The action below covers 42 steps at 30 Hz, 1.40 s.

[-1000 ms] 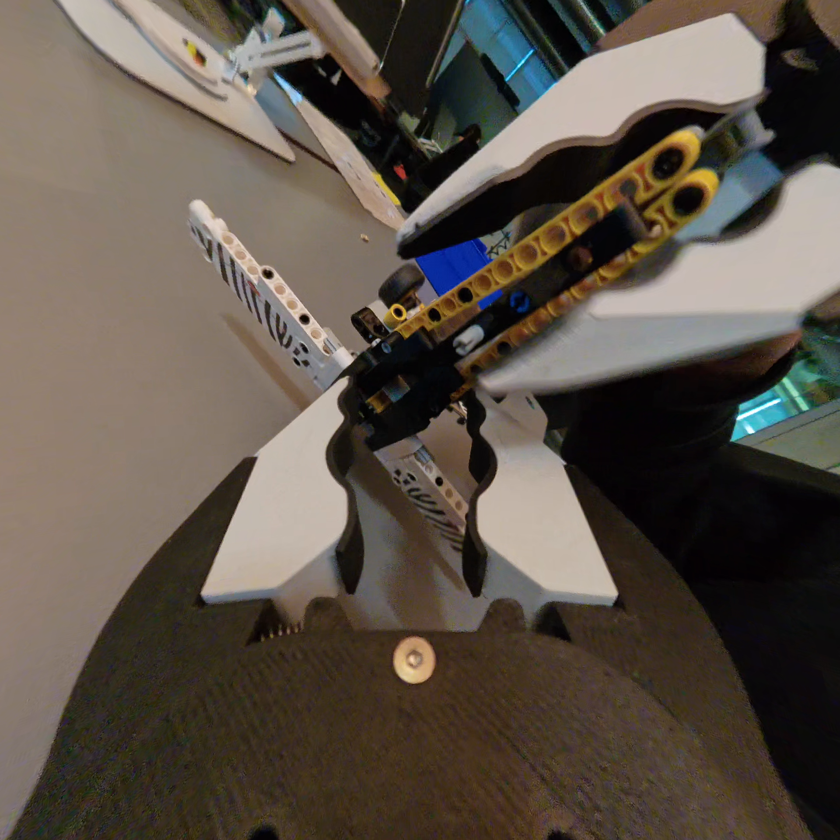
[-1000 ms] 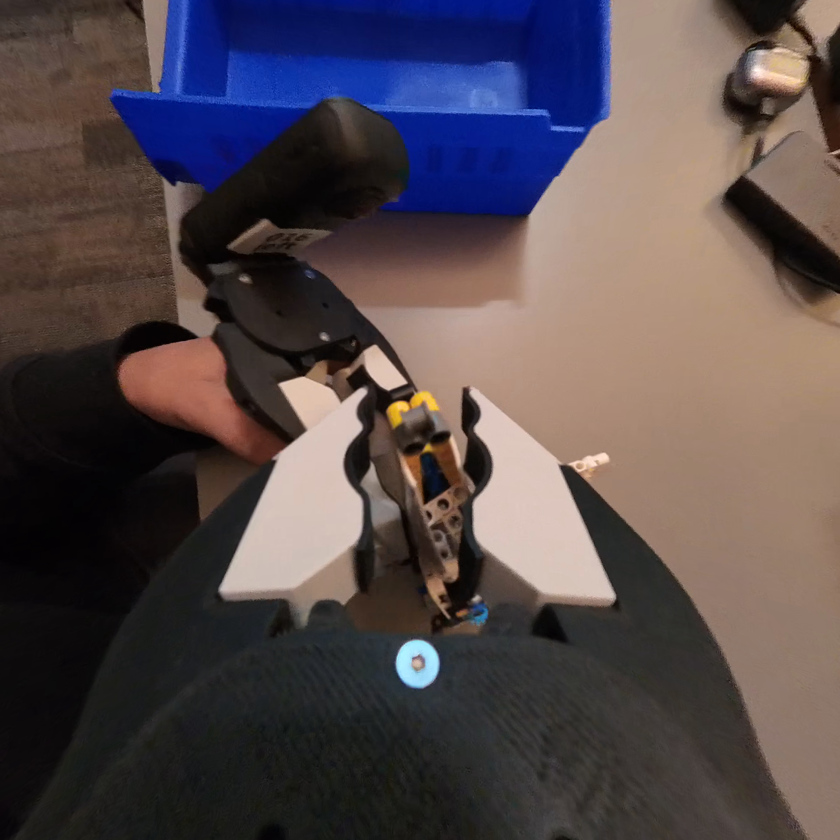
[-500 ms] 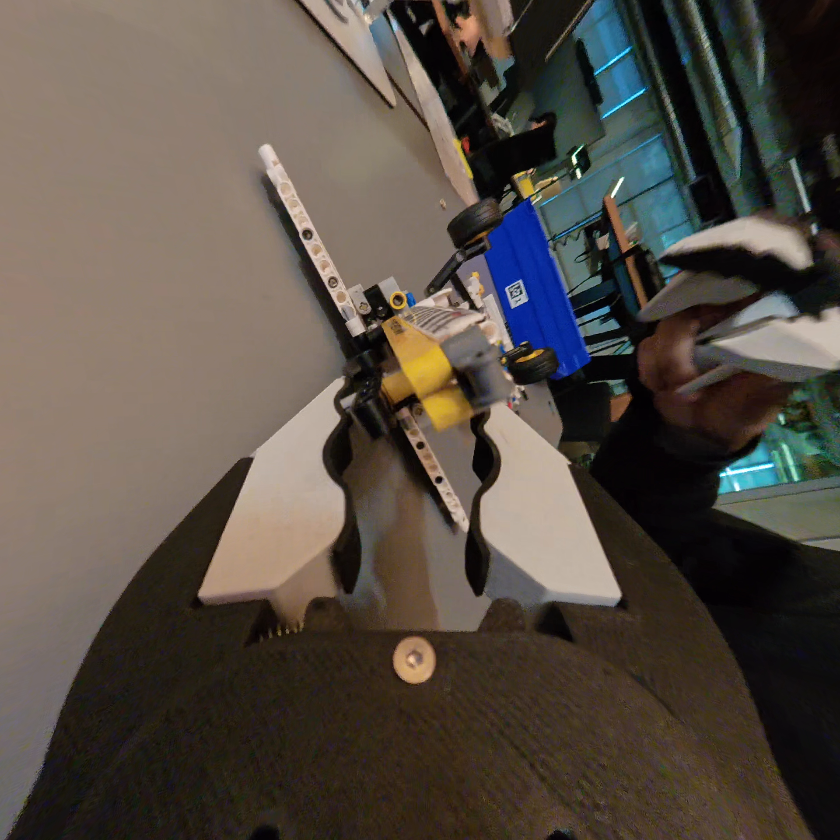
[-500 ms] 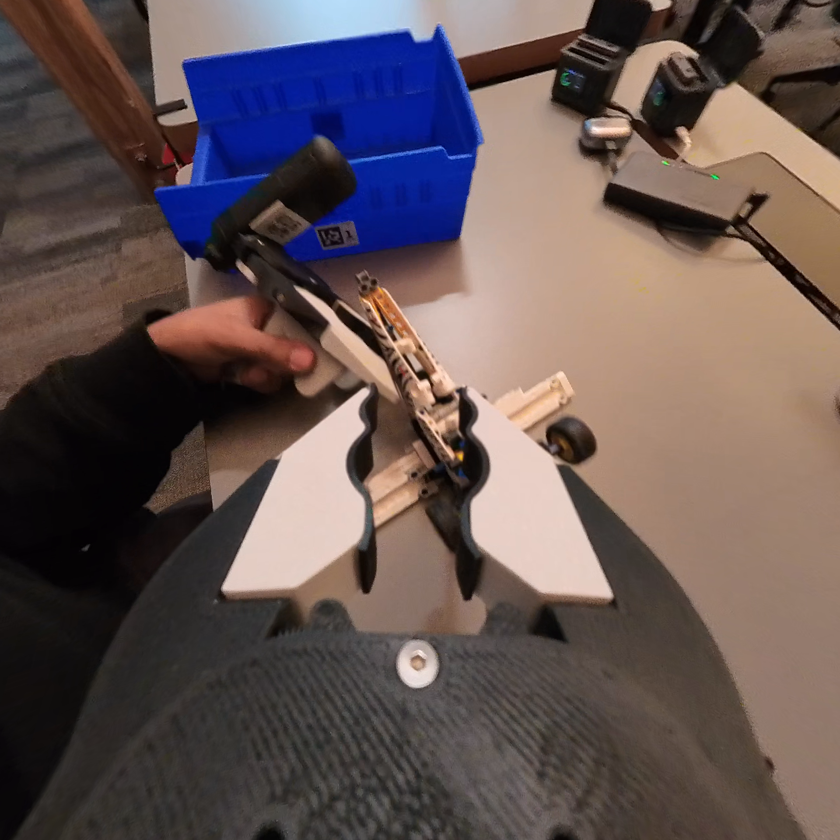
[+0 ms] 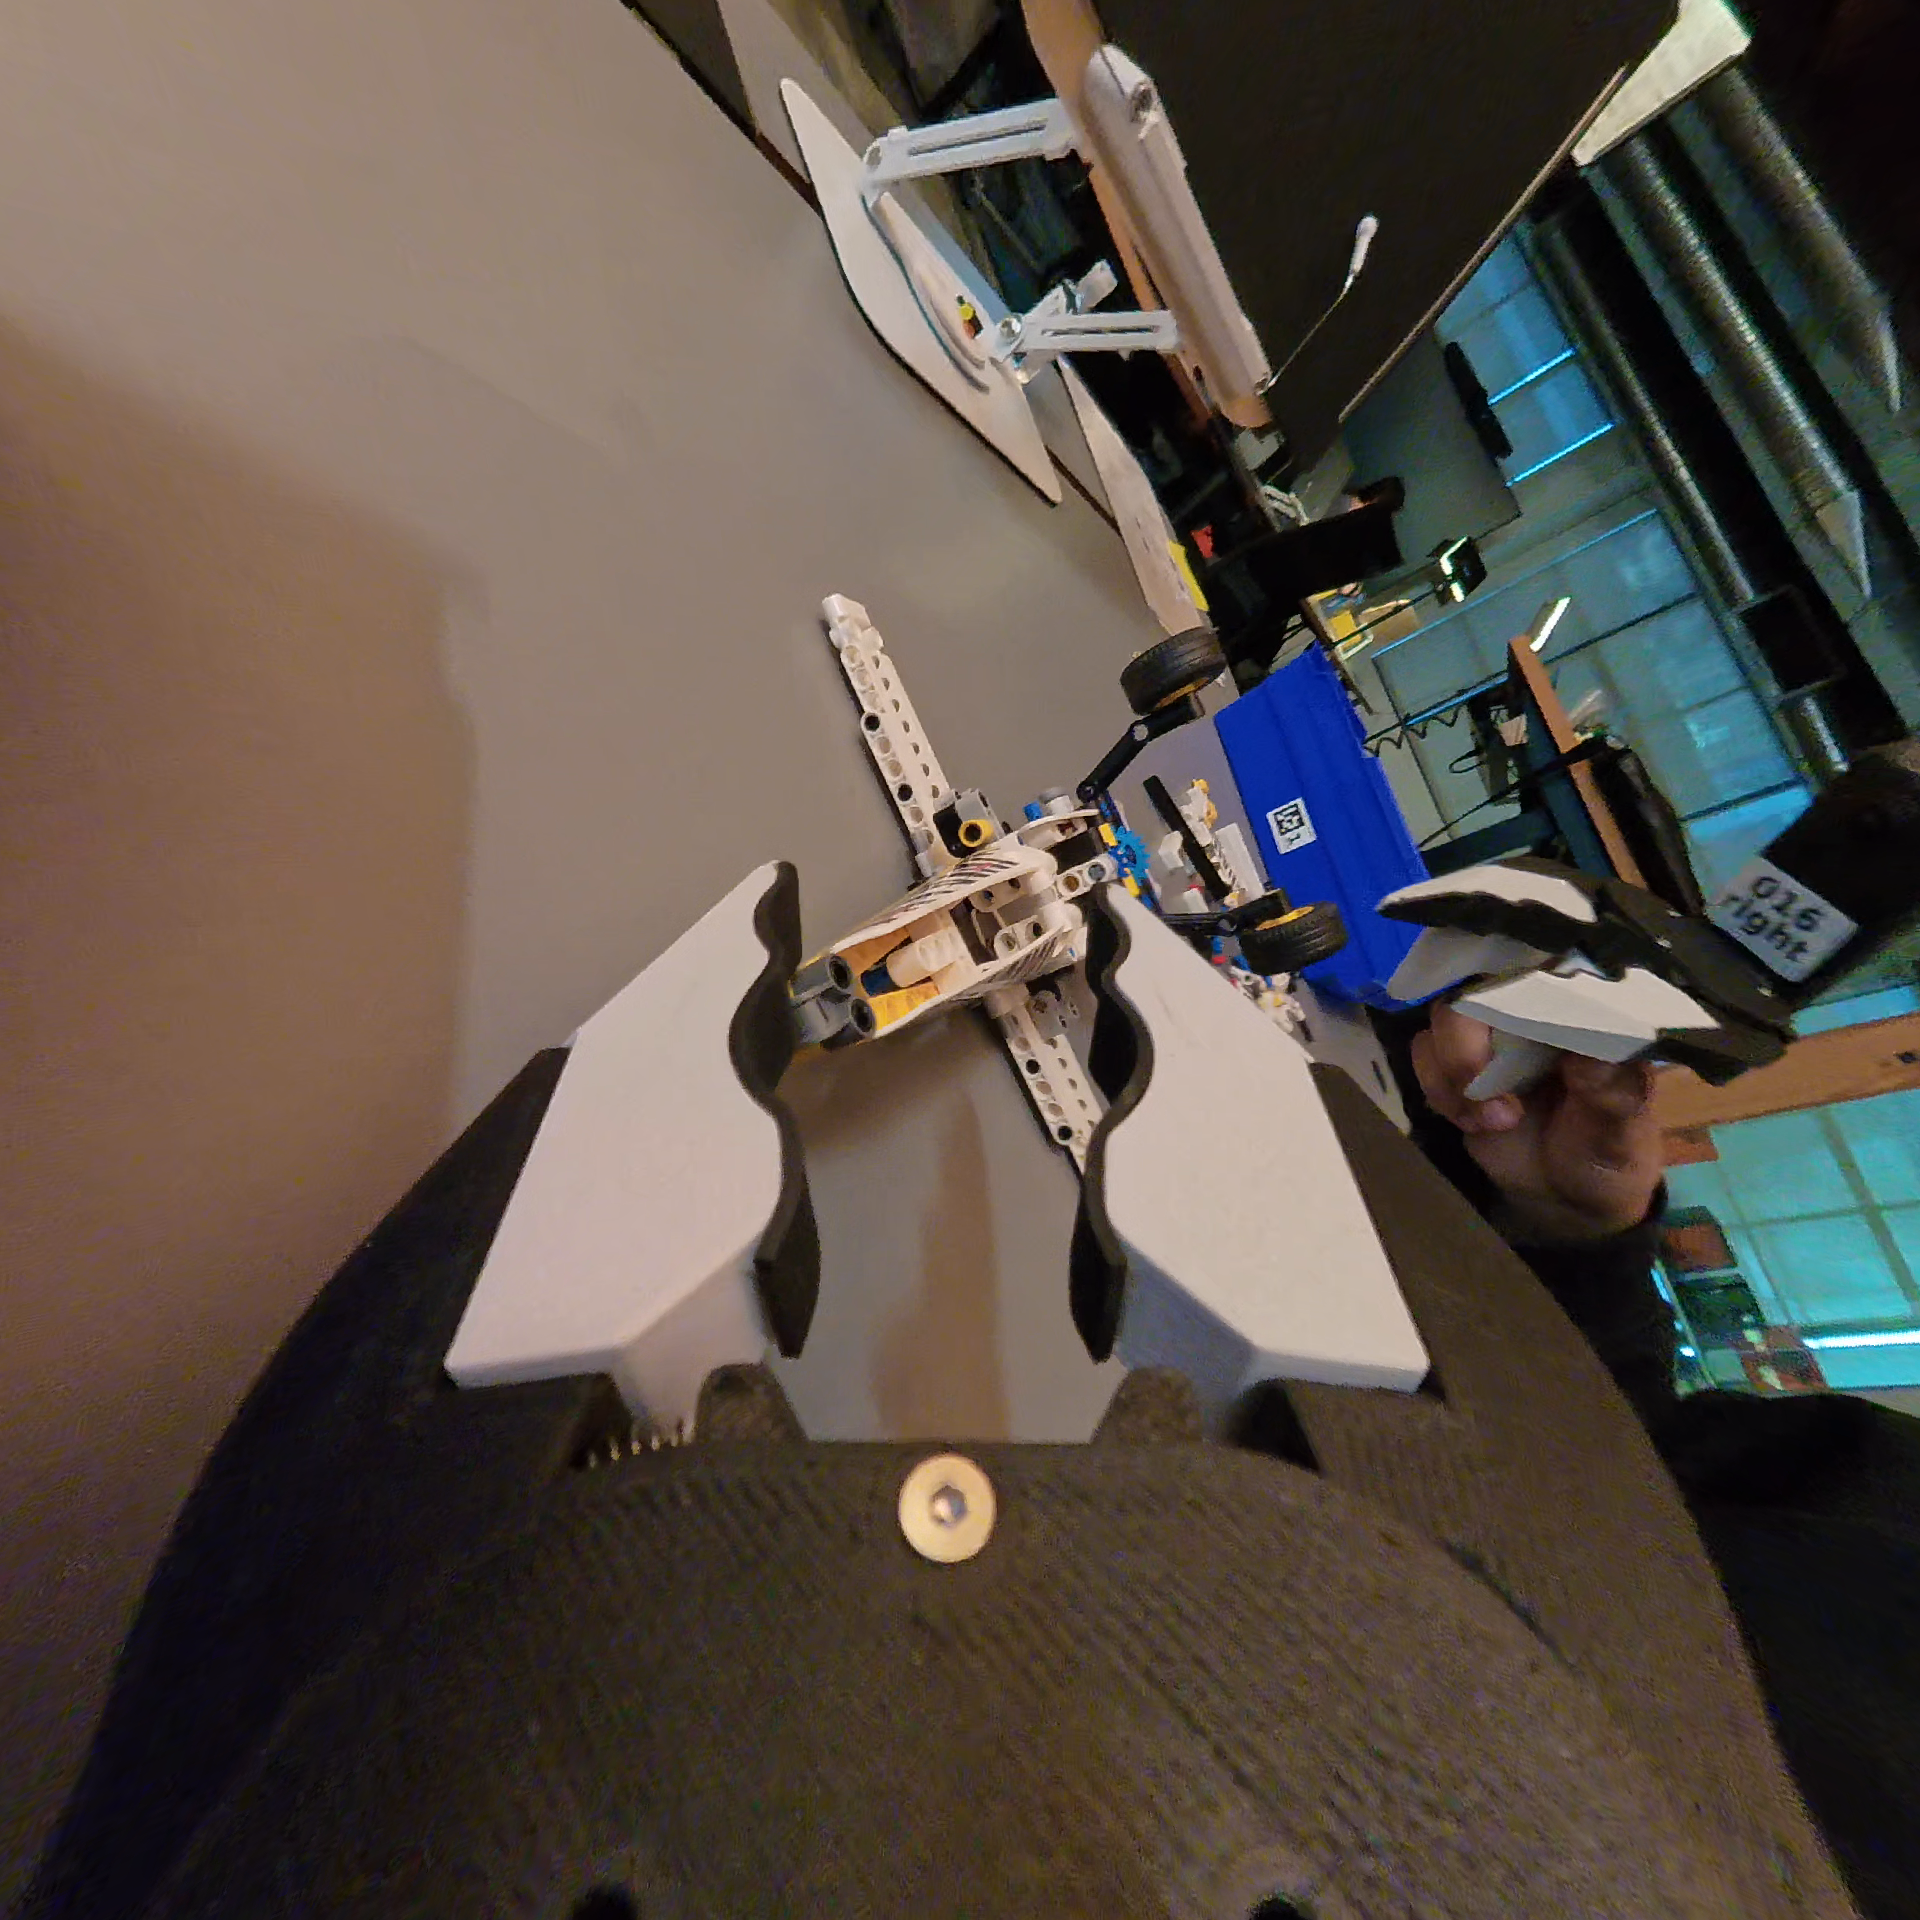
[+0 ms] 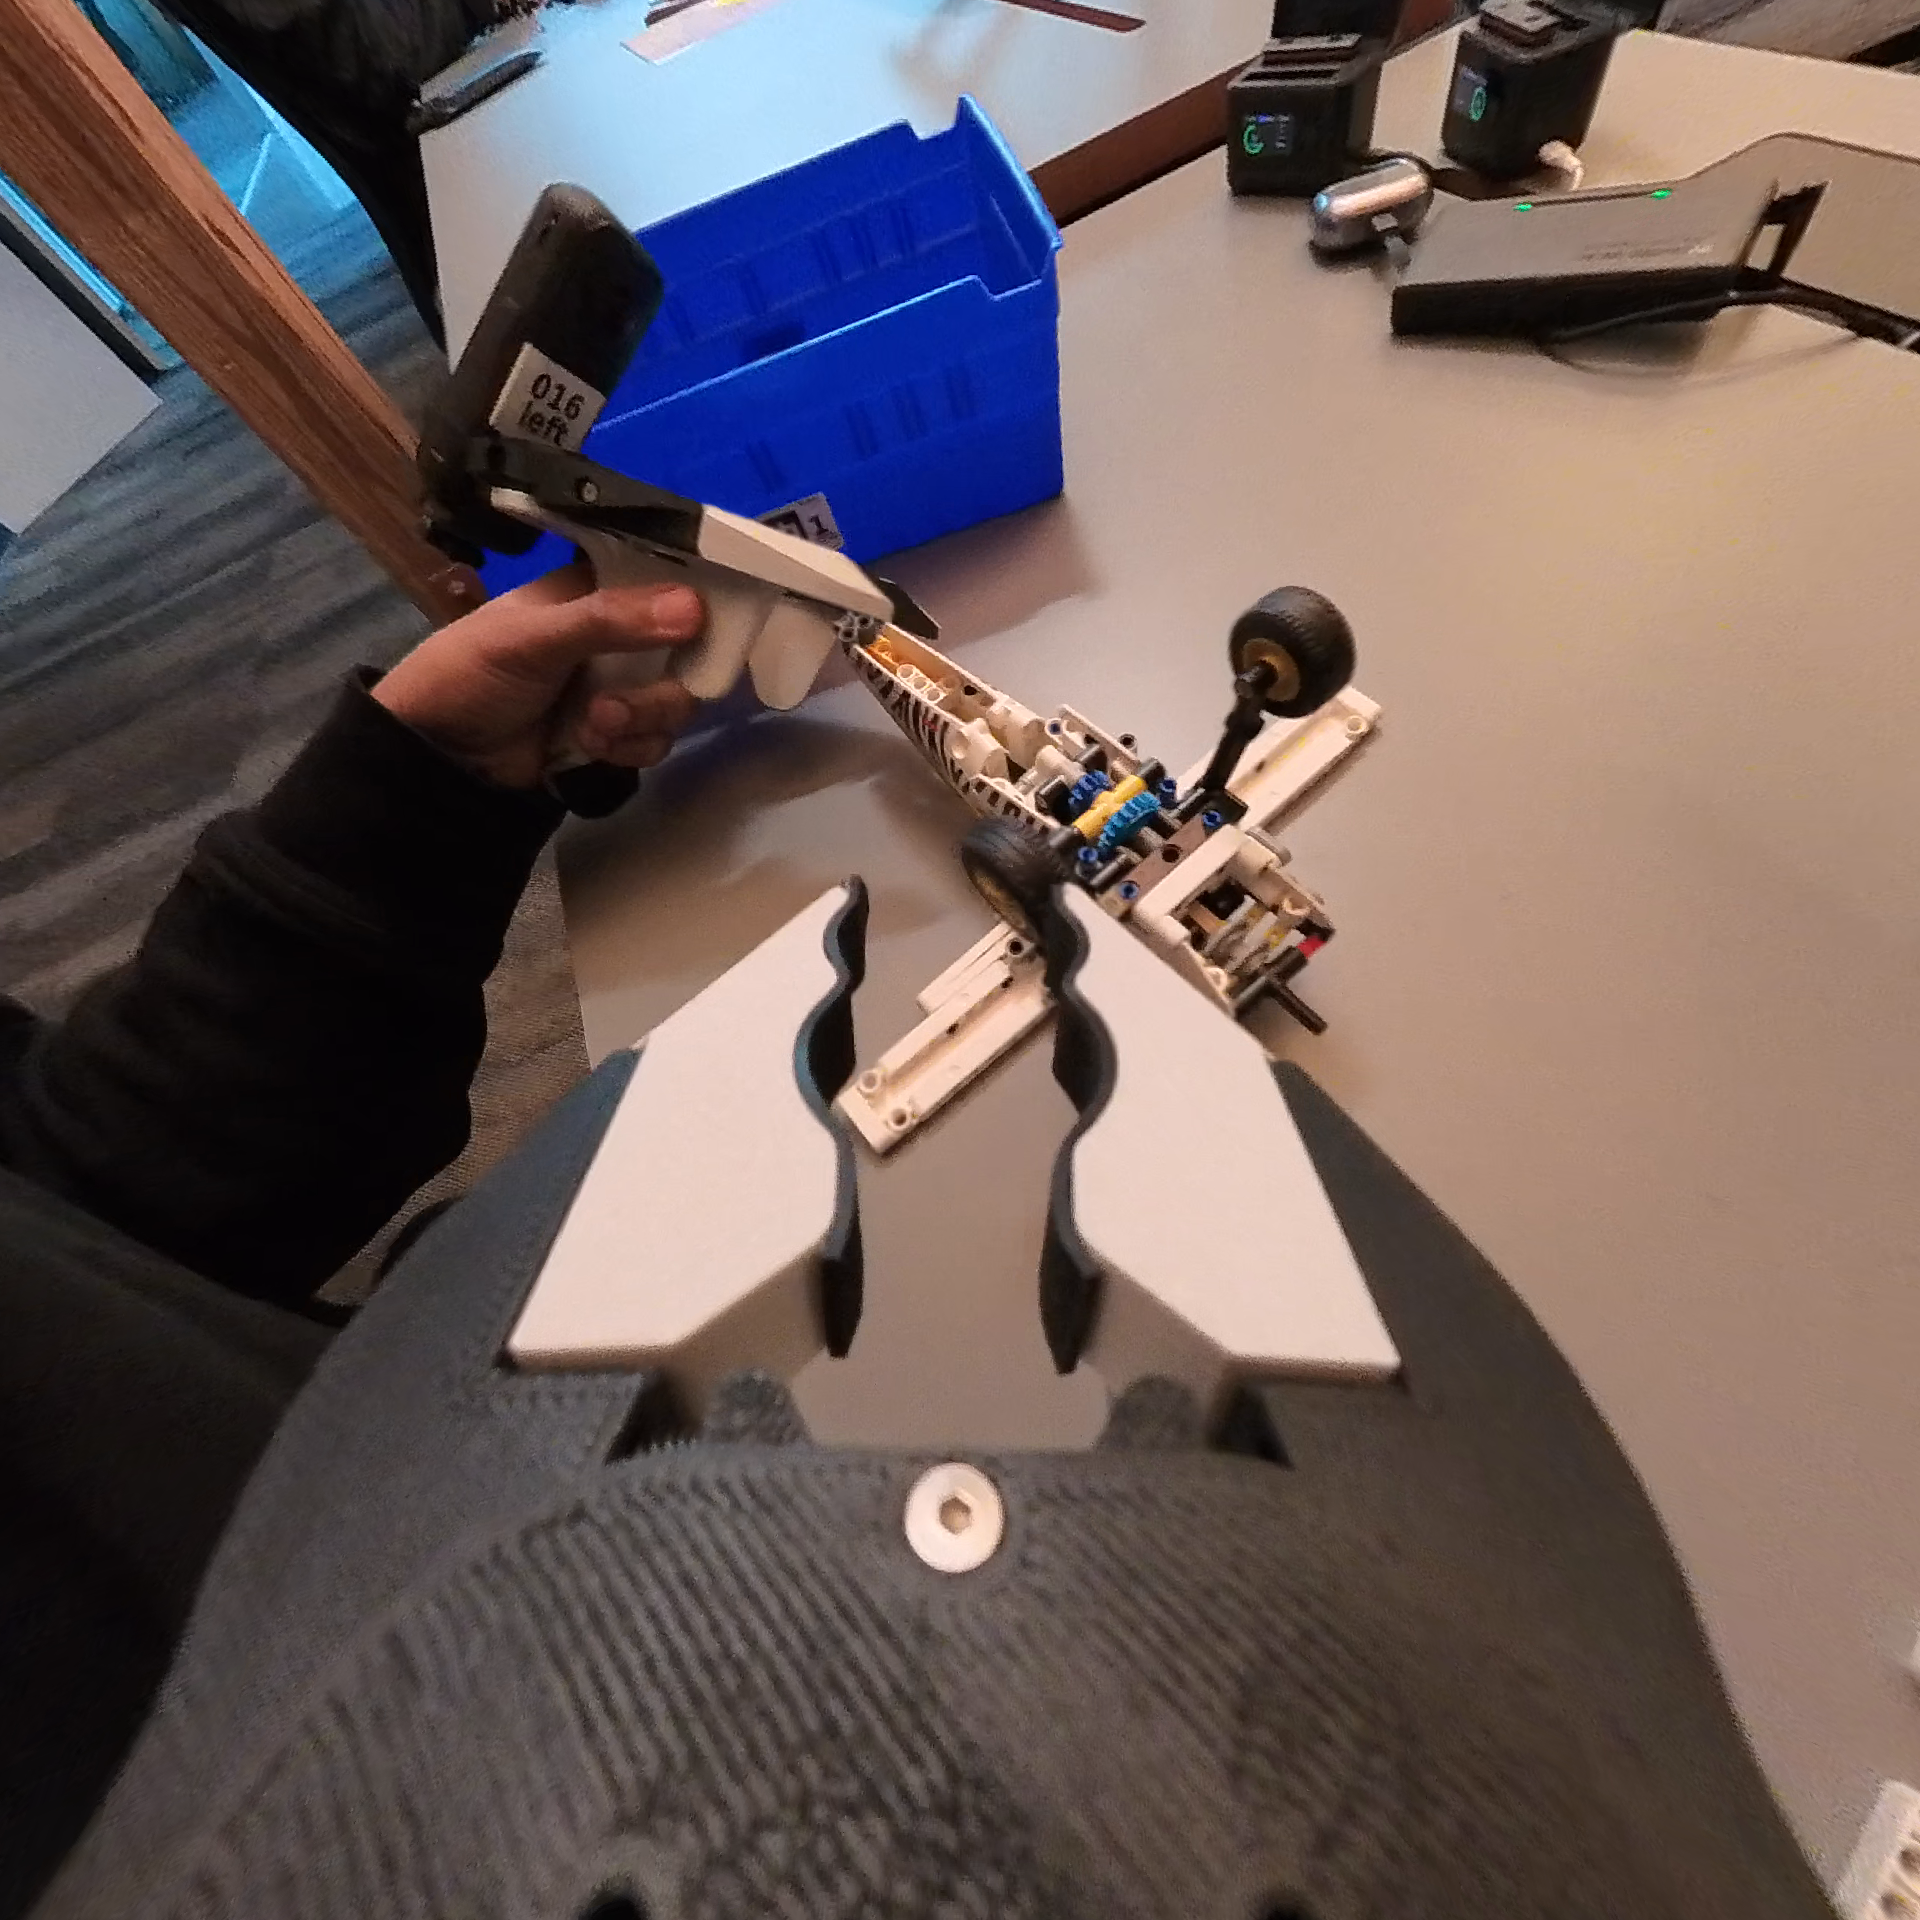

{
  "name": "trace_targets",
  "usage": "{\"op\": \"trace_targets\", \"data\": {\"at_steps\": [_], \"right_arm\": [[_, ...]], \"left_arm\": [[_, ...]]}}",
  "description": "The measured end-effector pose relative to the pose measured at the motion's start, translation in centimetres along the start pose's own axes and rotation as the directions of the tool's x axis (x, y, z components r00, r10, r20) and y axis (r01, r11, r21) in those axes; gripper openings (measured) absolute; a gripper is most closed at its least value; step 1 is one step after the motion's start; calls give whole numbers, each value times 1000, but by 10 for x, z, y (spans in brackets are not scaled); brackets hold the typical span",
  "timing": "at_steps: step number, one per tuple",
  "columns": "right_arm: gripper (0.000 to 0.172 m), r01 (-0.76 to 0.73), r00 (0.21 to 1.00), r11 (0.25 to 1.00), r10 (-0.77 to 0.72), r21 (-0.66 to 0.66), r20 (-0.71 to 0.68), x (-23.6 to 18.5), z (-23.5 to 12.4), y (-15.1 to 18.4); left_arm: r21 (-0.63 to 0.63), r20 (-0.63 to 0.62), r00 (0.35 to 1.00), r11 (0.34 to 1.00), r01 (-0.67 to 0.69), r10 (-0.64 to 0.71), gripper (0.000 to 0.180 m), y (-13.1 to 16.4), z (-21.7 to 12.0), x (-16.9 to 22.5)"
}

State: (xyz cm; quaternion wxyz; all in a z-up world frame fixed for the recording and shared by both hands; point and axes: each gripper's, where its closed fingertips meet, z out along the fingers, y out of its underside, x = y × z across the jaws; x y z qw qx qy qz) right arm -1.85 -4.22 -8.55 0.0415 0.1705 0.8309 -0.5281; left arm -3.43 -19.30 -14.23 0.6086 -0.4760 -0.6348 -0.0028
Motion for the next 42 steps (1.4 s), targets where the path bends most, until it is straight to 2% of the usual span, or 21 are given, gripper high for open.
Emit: {"op": "trace_targets", "data": {"at_steps": [6,12,14,15,17,19,22,26,32,37,42], "right_arm": [[38,160,980,986,-165,-55,-113,-3,18,3],[33,309,882,925,-365,-220,-297,25,29,14],[31,315,846,908,-401,-277,-352,40,22,20],[29,310,824,902,-412,-300,-387,49,16,22],[28,290,793,897,-420,-333,-442,65,1,26],[29,252,797,912,-385,-322,-466,74,-10,28],[32,211,845,945,-305,-251,-439,65,-18,26],[32,222,909,953,-279,-205,-309,28,-10,23],[37,229,962,934,-260,-274,-81,-20,19,33],[36,214,968,927,-243,-309,-58,-21,35,42],[32,179,968,929,-226,-325,-113,-6,36,50]], "left_arm": [[-16,59,998,1000,-26,27,48,4,7,-6],[-111,116,990,992,-63,76,38,18,10,-10],[-181,67,995,981,-64,77,30,30,9,-2],[-216,-3,998,975,-58,59,23,37,10,10],[-304,-147,989,951,-58,14,20,54,10,34],[-398,-240,971,912,-99,1,15,75,12,52],[-473,-294,956,867,-158,13,13,96,22,66],[-426,-327,945,897,-118,-31,15,90,36,76],[-408,-306,948,912,-50,-85,17,87,43,63],[-400,-325,939,916,-31,-110,20,87,46,60],[-387,-353,924,922,0,-149,22,85,50,60]]}}
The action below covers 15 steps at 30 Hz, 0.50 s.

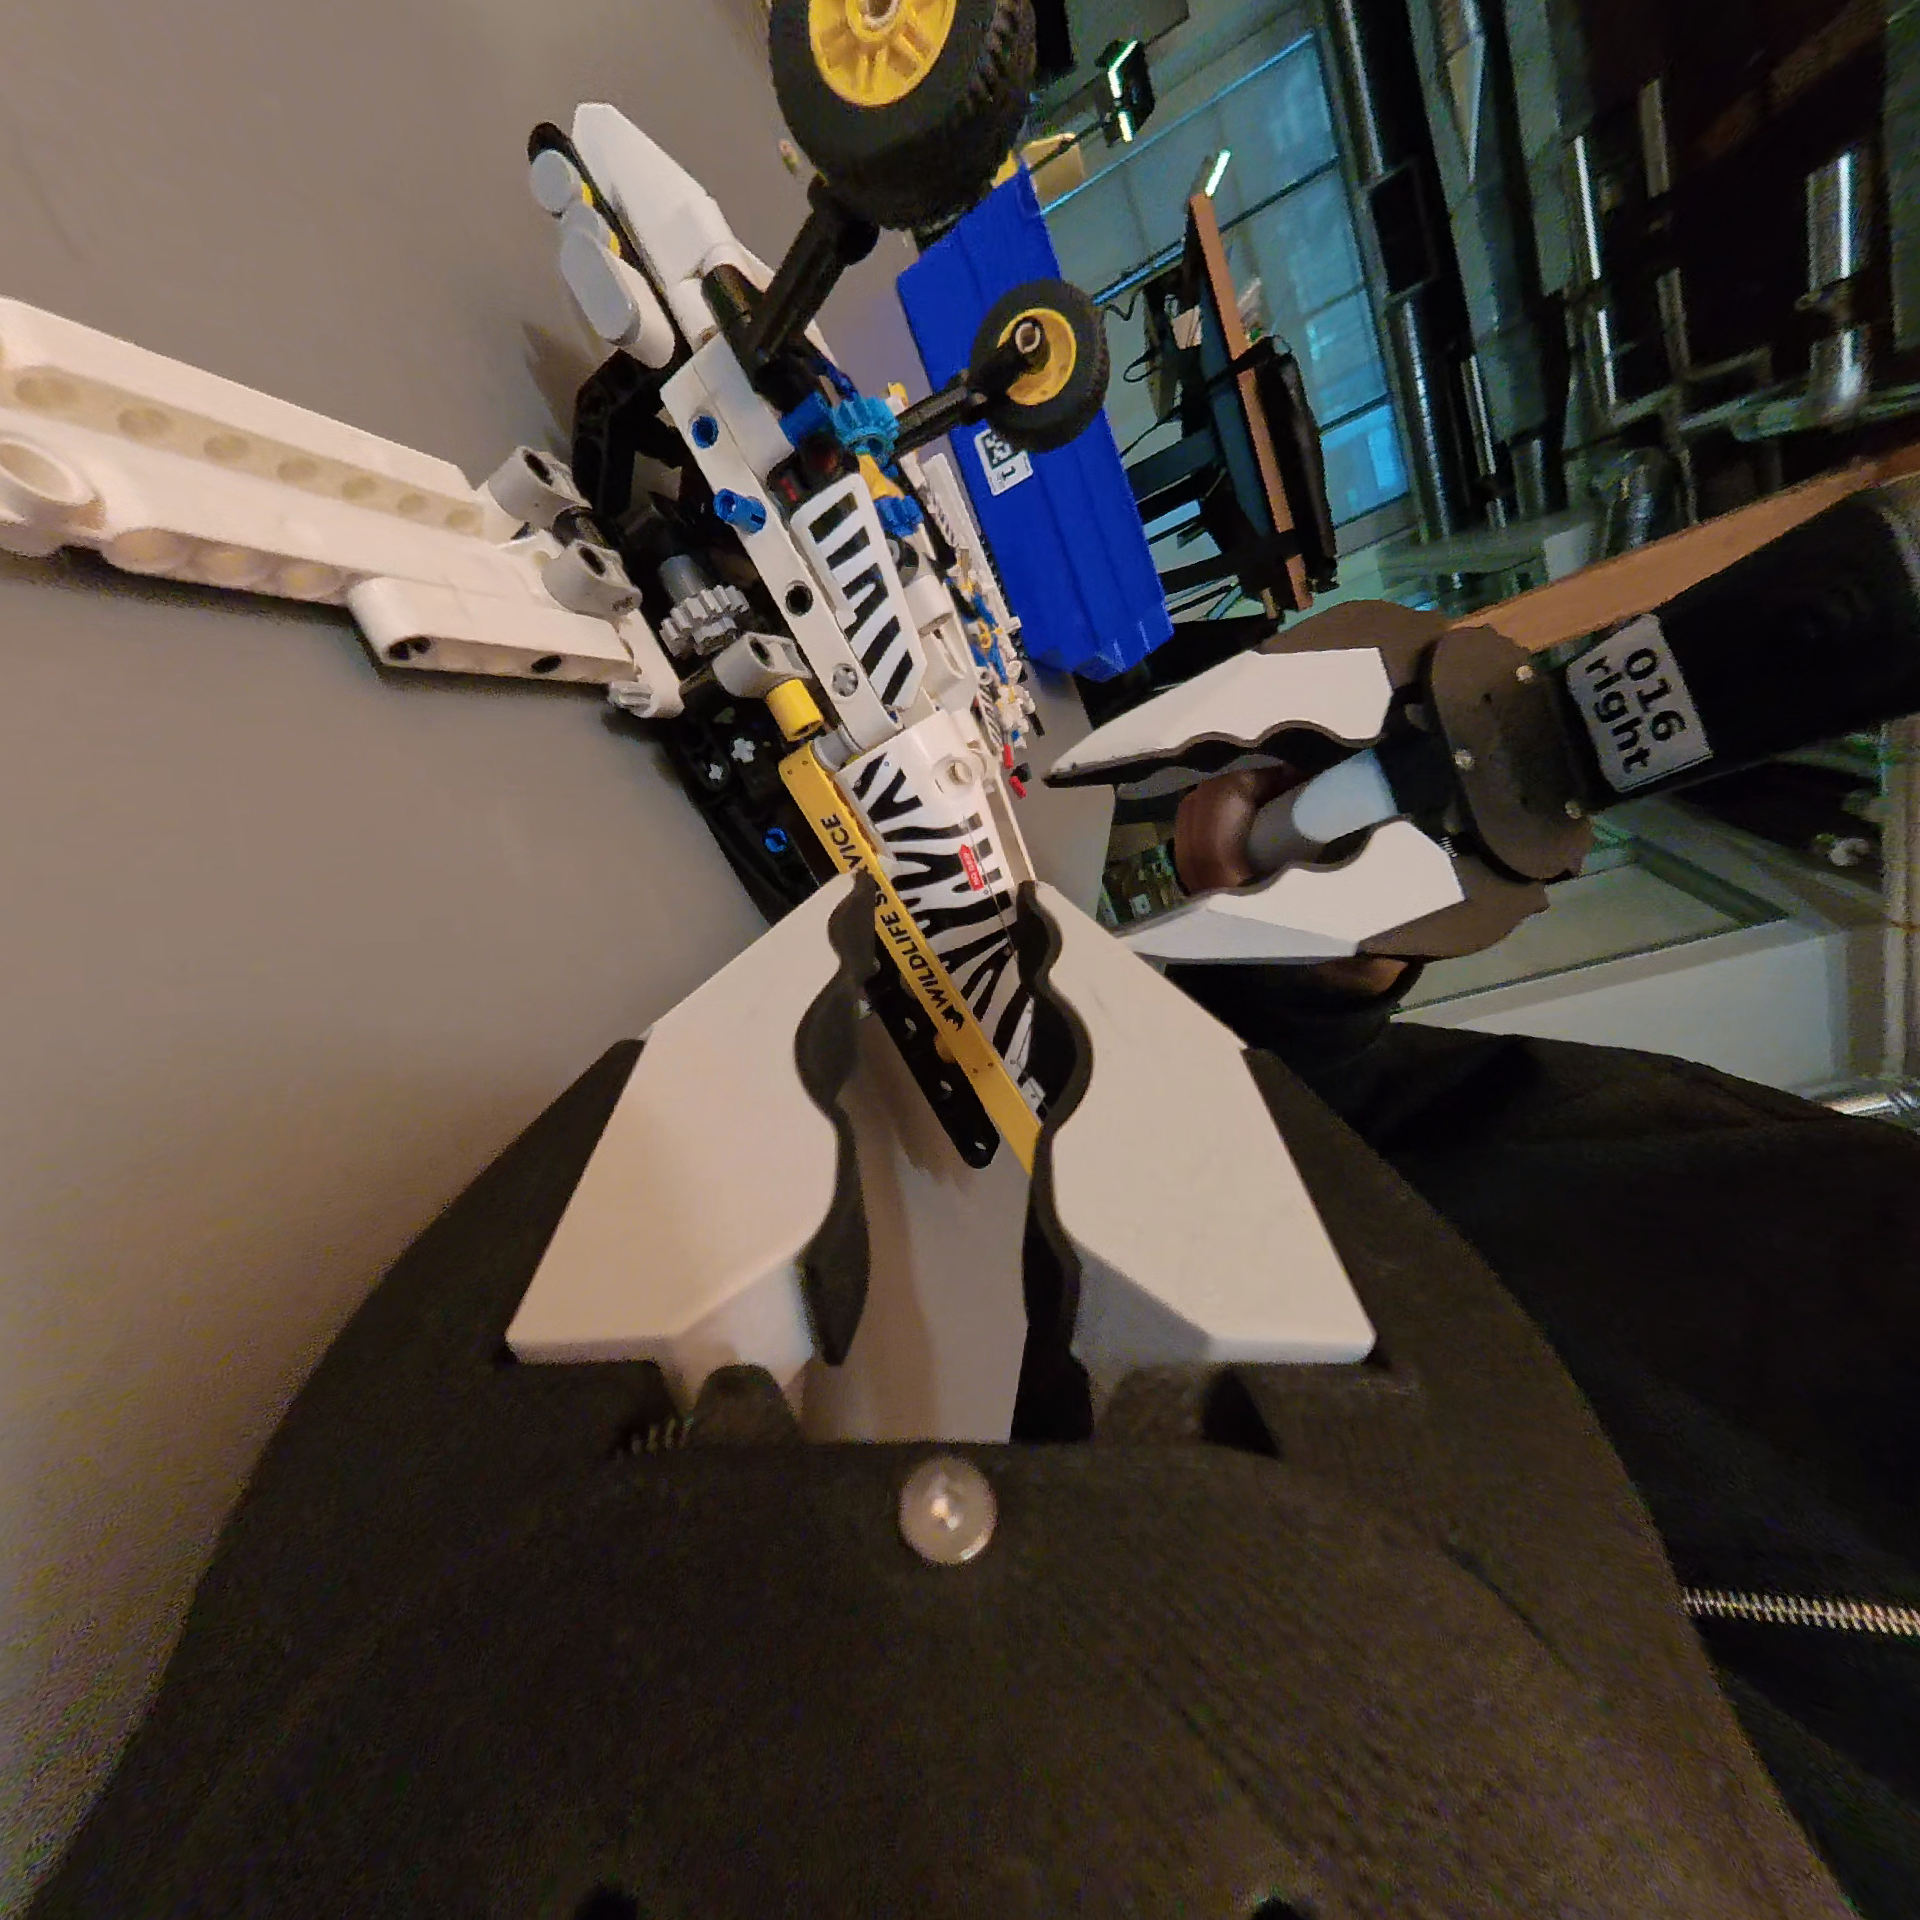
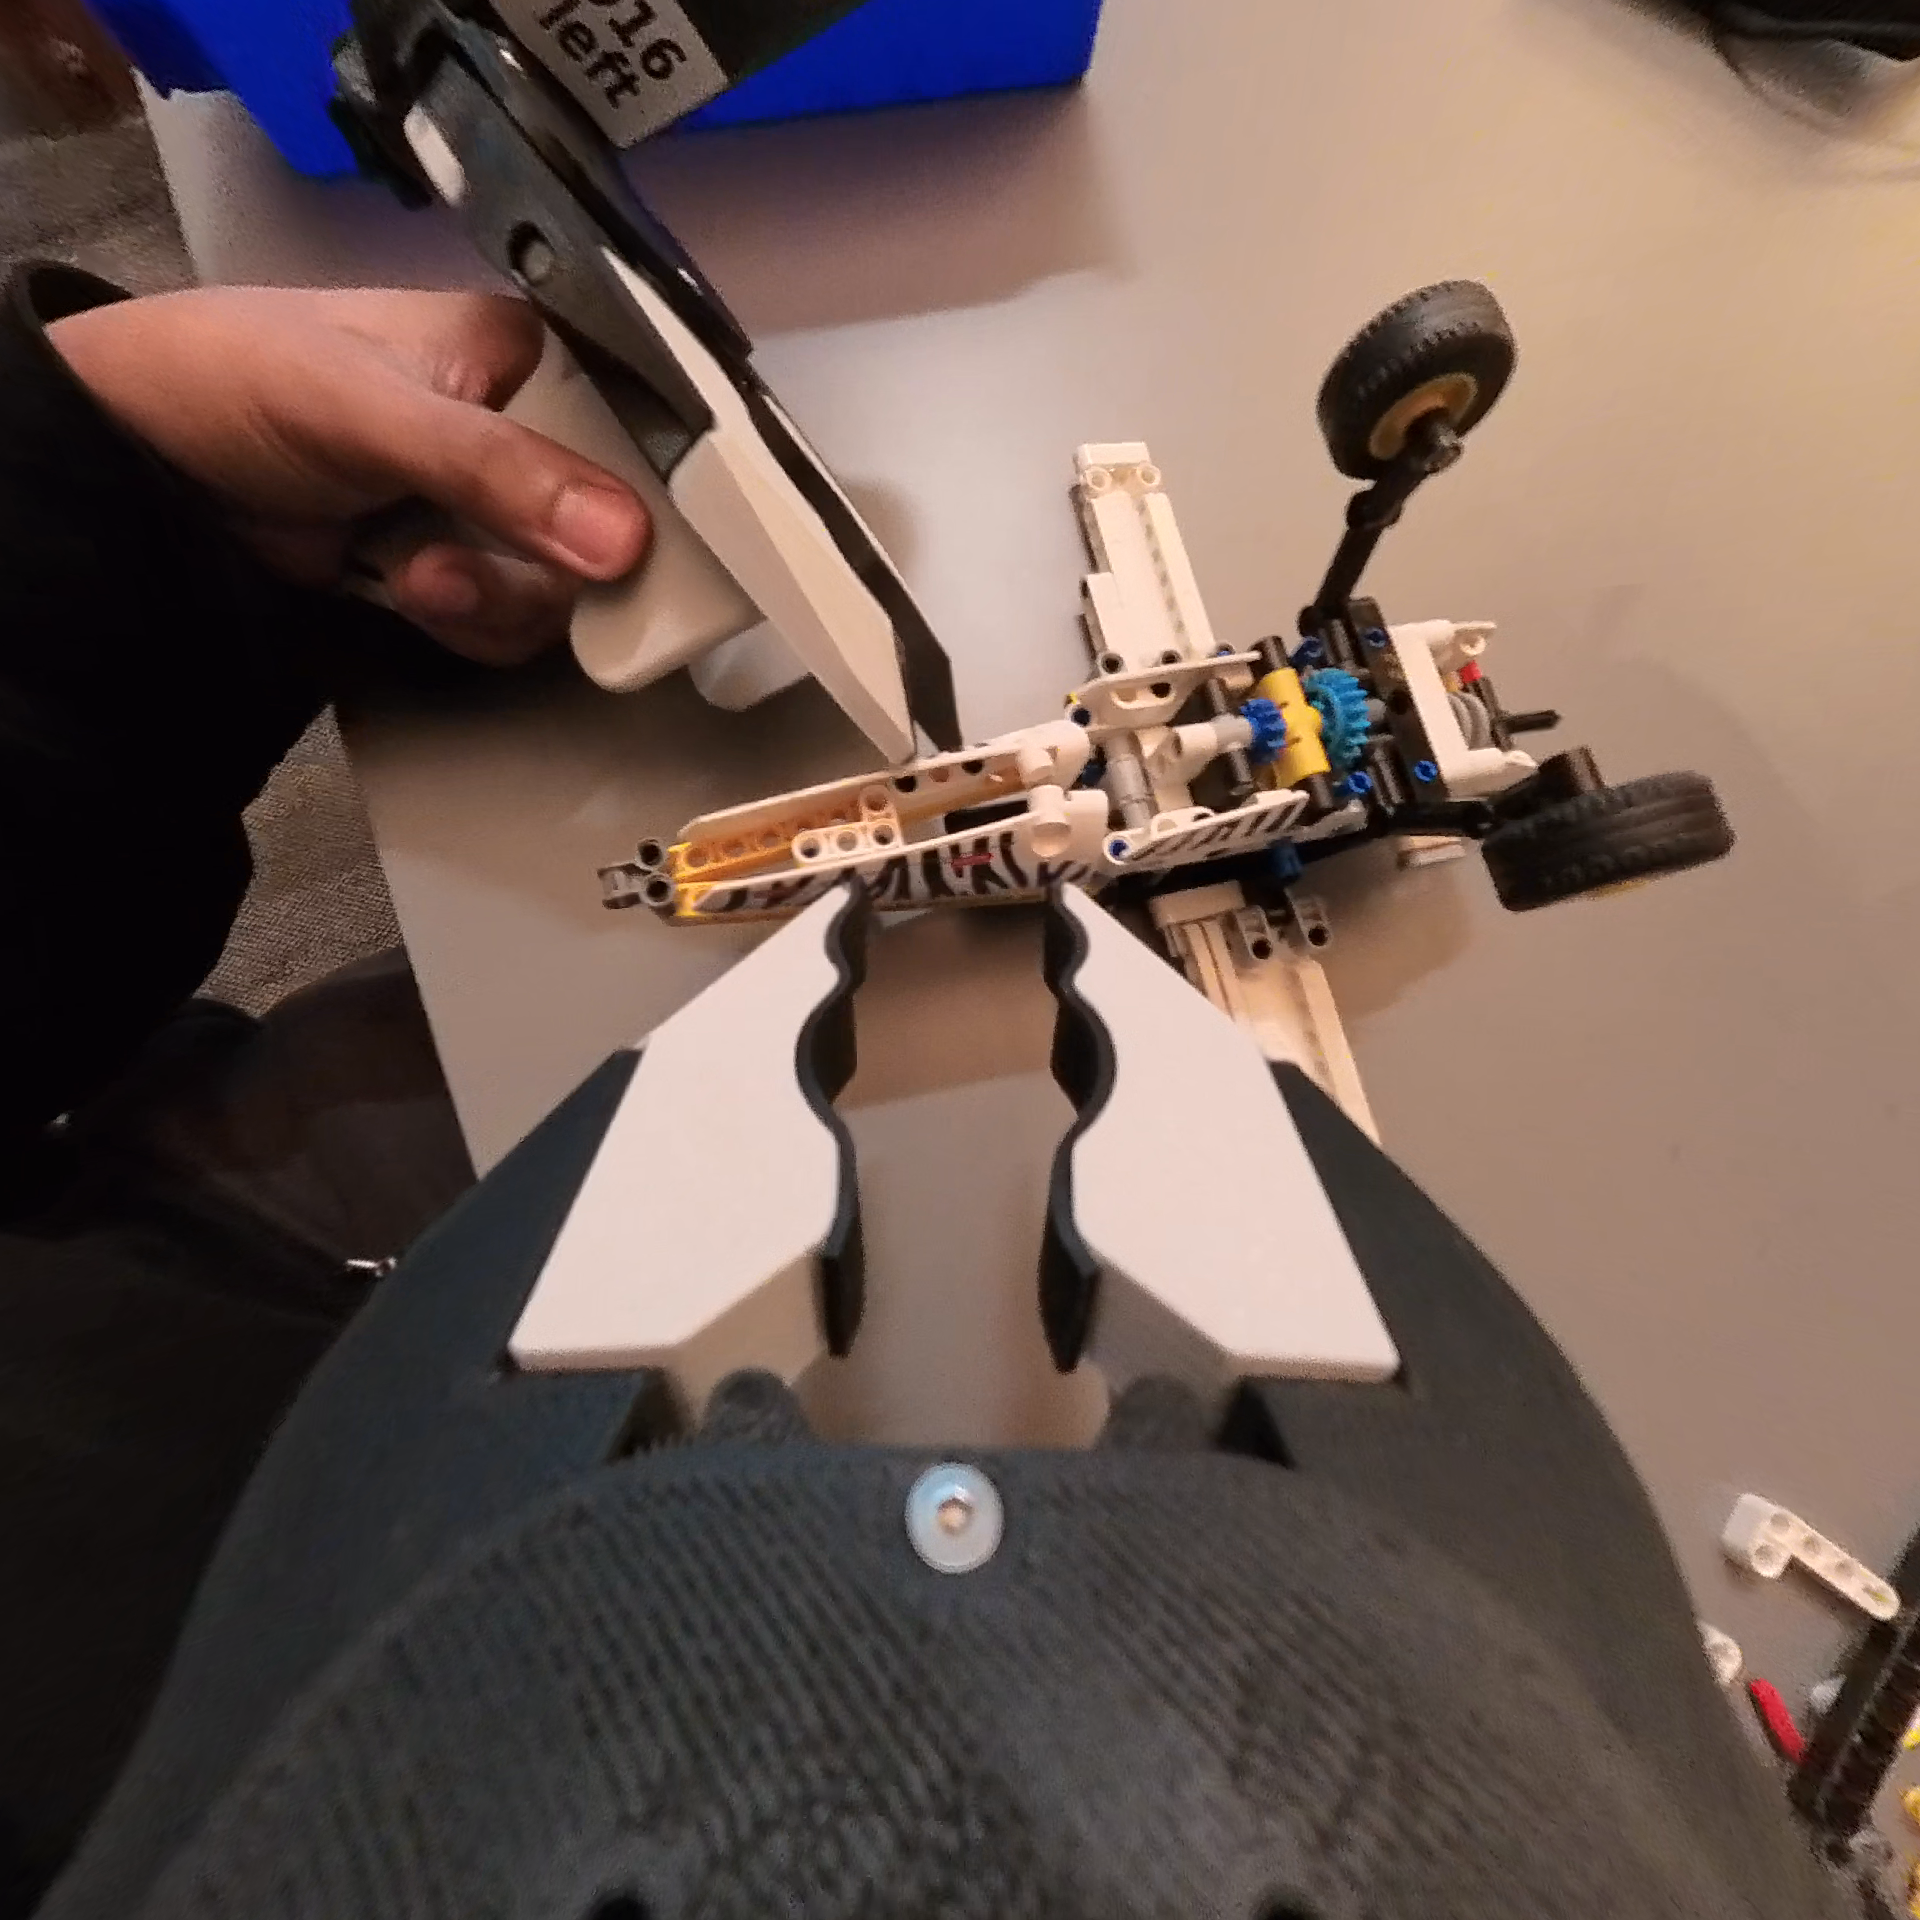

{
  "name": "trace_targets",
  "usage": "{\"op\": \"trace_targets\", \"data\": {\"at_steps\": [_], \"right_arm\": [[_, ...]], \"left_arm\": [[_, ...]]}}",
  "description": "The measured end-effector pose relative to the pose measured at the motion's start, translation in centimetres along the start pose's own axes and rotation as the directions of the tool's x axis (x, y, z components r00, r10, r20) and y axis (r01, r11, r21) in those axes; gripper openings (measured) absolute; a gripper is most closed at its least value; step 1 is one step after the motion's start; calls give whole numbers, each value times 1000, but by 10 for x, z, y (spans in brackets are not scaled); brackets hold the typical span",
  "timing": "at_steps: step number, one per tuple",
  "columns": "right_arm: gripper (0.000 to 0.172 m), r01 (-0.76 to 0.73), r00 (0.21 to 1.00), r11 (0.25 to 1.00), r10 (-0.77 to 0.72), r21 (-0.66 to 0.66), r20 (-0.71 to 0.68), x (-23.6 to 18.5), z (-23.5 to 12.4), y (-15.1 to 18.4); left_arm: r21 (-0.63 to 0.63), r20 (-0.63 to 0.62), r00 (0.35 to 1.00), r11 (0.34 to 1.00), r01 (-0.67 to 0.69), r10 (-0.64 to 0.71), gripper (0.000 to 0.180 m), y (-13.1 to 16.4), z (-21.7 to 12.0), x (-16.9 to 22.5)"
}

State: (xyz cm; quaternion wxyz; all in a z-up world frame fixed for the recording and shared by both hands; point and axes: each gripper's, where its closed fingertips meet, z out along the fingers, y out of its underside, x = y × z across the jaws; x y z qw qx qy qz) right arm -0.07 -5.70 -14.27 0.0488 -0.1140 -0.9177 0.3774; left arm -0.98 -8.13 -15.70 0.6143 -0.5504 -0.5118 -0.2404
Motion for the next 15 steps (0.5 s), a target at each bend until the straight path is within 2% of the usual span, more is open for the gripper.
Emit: {"op": "trace_targets", "data": {"at_steps": [15], "right_arm": [[29,-83,996,995,84,53,-17,16,1,6]], "left_arm": [[58,19,1000,998,-7,6,23,-11,4,-4]]}}
